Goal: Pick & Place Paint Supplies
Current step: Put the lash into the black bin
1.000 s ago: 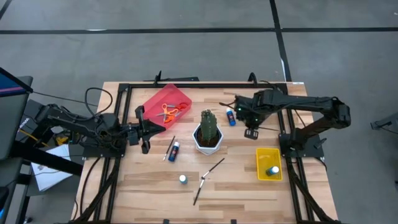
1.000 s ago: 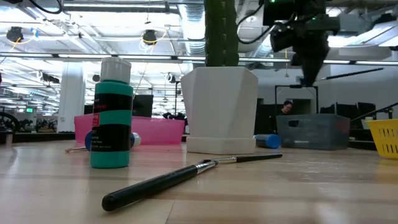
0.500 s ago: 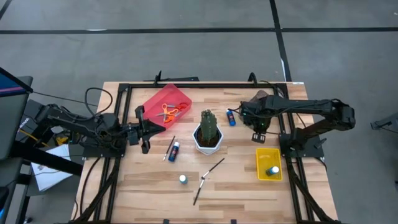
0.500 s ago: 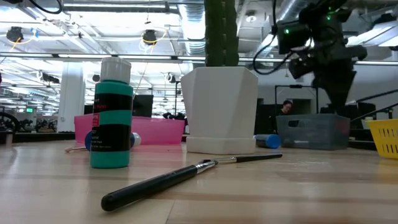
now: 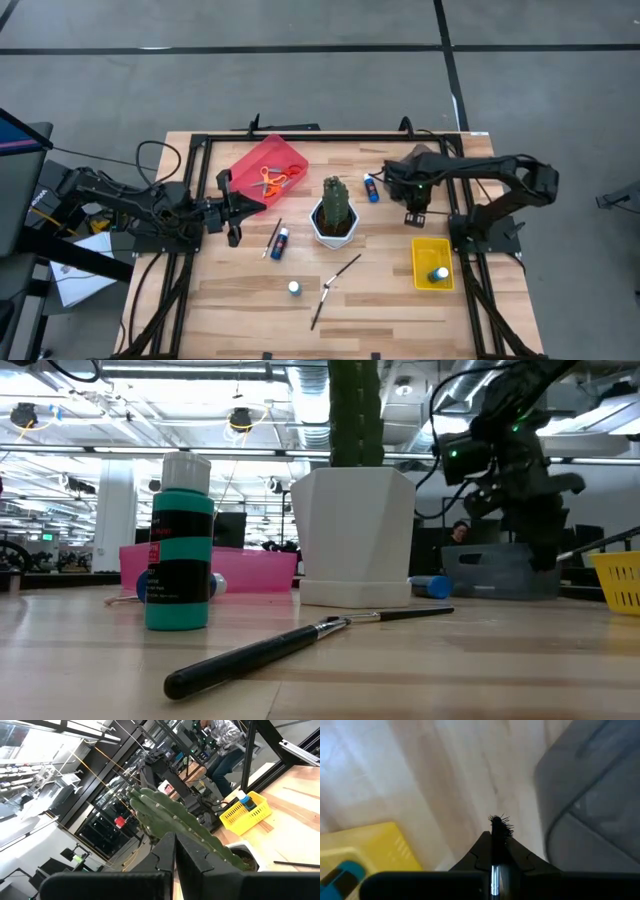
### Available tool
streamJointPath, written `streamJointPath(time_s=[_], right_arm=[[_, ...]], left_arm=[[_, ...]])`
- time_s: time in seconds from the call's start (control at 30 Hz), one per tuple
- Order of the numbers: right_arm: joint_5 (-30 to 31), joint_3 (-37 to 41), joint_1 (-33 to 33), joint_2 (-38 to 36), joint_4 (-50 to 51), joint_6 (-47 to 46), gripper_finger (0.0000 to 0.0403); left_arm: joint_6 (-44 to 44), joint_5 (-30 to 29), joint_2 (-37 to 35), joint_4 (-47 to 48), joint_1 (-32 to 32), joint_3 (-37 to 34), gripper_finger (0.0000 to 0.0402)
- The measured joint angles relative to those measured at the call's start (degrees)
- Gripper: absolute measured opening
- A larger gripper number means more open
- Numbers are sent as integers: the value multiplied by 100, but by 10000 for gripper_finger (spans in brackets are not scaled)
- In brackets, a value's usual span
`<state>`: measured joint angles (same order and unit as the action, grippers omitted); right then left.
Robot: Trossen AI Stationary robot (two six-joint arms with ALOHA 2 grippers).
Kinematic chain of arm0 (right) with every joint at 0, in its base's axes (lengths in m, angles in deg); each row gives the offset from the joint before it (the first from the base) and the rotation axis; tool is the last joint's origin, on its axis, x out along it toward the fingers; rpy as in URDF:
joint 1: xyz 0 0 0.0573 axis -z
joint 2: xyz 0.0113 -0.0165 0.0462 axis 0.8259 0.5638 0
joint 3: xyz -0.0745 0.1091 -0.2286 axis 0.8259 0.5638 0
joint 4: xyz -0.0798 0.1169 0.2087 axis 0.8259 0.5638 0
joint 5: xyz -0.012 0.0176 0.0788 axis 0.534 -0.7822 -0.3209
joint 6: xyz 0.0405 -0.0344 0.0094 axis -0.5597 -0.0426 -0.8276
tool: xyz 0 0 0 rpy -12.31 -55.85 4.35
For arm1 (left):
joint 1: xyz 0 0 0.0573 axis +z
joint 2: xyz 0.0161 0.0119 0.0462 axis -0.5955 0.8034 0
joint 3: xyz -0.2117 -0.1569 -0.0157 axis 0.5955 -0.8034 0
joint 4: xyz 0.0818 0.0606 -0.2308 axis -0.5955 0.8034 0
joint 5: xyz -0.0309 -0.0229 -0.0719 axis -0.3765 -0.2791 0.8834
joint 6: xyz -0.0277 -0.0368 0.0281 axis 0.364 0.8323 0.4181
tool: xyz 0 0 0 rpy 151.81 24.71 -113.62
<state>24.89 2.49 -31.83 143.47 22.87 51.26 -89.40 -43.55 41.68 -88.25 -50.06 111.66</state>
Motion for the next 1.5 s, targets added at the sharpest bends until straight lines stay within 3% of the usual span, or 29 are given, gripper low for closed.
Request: streamJointPath(time_s=[0.67,1.5], right_arm=[[288,-226,1237,163,-1286,-5,8],[209,-228,1523,163,-2580,-249,8]], left_arm=[[15,-2,0,26,0,0,7],[20,-2,0,27,-1,0,7]])
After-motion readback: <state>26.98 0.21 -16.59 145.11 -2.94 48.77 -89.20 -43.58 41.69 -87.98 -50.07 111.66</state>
